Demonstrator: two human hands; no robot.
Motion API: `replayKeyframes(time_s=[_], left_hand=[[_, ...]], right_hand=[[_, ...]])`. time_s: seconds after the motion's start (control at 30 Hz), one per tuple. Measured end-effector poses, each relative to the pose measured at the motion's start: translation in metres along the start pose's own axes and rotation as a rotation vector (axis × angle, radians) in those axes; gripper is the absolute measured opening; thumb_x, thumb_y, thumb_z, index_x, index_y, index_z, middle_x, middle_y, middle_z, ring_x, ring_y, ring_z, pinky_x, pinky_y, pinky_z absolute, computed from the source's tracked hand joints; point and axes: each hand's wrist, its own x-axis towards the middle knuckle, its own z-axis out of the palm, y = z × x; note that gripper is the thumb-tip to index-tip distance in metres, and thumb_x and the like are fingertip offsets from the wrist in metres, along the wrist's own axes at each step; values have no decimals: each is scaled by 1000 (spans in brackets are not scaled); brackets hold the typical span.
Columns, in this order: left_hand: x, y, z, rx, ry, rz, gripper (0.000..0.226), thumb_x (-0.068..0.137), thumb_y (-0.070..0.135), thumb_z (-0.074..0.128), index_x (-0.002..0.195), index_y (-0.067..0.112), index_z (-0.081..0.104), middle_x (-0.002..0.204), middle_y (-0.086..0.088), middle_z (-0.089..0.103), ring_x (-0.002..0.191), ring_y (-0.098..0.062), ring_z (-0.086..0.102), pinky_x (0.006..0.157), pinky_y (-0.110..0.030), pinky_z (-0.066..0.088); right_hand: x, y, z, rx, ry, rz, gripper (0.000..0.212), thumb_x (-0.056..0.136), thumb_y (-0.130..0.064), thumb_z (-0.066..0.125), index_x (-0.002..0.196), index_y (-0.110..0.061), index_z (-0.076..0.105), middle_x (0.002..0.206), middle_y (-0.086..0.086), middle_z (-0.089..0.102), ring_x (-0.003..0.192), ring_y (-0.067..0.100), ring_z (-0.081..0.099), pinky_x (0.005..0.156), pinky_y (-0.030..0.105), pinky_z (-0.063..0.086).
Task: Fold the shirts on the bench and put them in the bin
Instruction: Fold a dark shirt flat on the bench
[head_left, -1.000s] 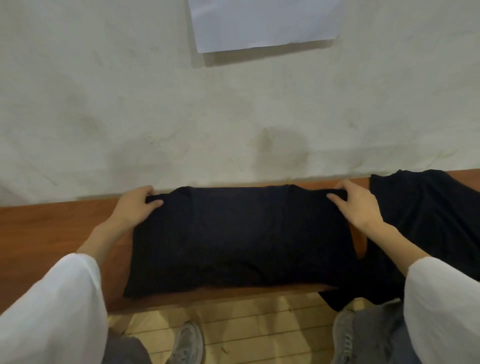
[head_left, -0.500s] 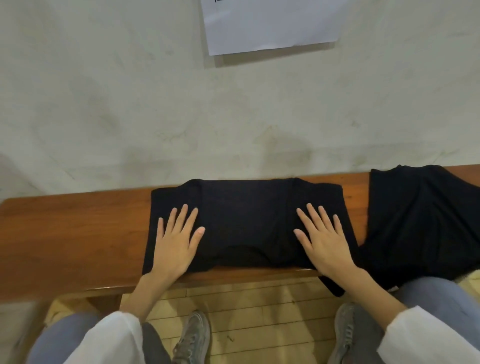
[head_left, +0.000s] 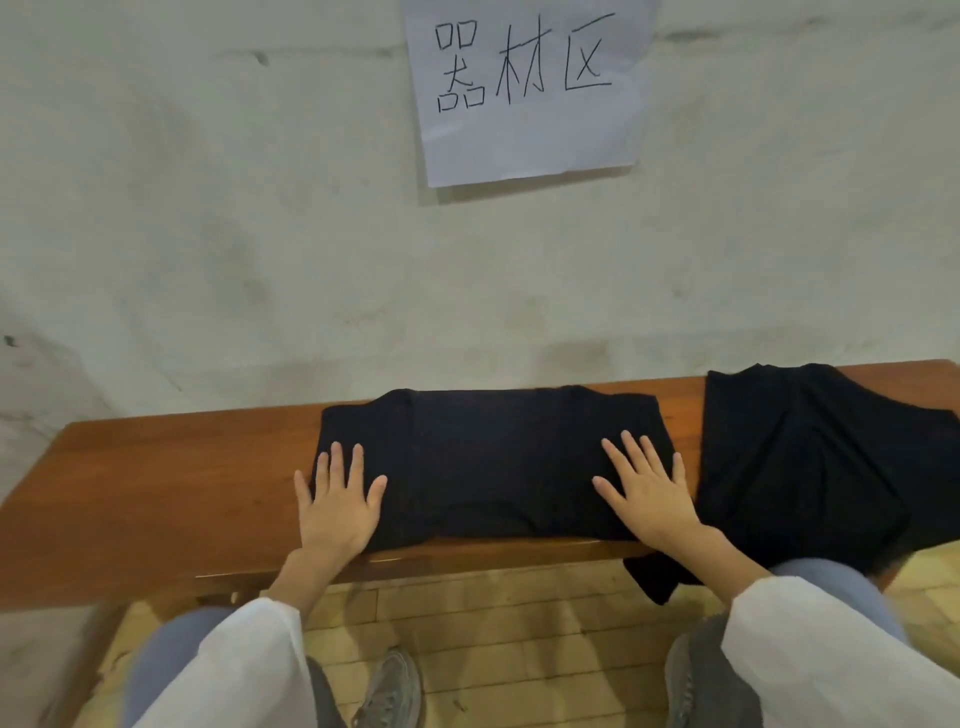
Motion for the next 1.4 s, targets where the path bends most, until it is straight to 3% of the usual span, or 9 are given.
replayKeyframes(time_s=[0.13,0.33,0.53,0.7,0.9,1.1,1.23,1.3,1.4], left_hand=[[-23,21,-4,-107,291,99,29,95,29,50,107,8,67,112,-15,60,105,-32,56,88,-45,47],[-24,51,-15,-438,30,-86,21,90,30,62,95,13,51,97,-7,60,93,-28,60,76,-40,51],[-29,46,-27,-801,30,-130,25,88,13,64,100,12,43,86,0,50,74,-23,60,59,-29,49],[-49,37,-6,-441,93,-40,23,85,24,69,101,15,54,102,-6,58,89,-20,56,73,-33,48],[-69,103,9,-211,381,363,38,71,14,78,107,11,67,122,-16,58,114,-36,57,92,-49,48],[-80,226,34,-108,77,793,74,86,36,58,149,20,26,158,-9,19,147,-25,13,115,-45,-2],[-79,249,53,119,67,836,61,81,46,60,138,32,46,142,-4,50,131,-23,47,107,-47,36],[-75,247,57,18,96,839,40,90,40,42,126,32,59,131,1,60,122,-19,56,101,-44,44],[-78,257,38,-362,172,653,58,104,41,13,114,26,68,119,6,67,117,-12,58,105,-35,40]], right_hand=[[-19,-42,-12,216,140,58,35,96,-45,43,96,-18,65,98,0,61,100,22,59,87,39,44],[-19,-83,-18,556,-103,225,25,86,-37,66,95,-17,55,92,1,63,82,17,60,70,30,48],[-17,-63,-33,813,42,252,21,90,-18,62,104,-18,46,83,-2,61,58,12,67,58,25,52],[-35,-47,-14,691,-54,184,26,89,-27,64,110,-20,50,93,-4,58,75,16,66,69,33,57],[-53,-22,-3,981,248,366,14,96,-15,52,108,-17,58,93,-3,63,77,13,65,62,26,52],[-59,14,-12,1487,233,608,16,97,-7,45,96,-12,60,86,10,64,68,22,65,56,28,54],[-71,26,-15,1755,136,706,15,97,-8,48,93,-4,62,80,16,68,64,25,67,51,28,57],[-77,26,-15,1849,37,738,17,96,-6,48,91,1,63,78,19,70,68,28,69,54,30,58],[-87,18,-10,1876,-154,683,25,93,5,38,88,9,63,83,24,69,73,32,69,60,33,58]])
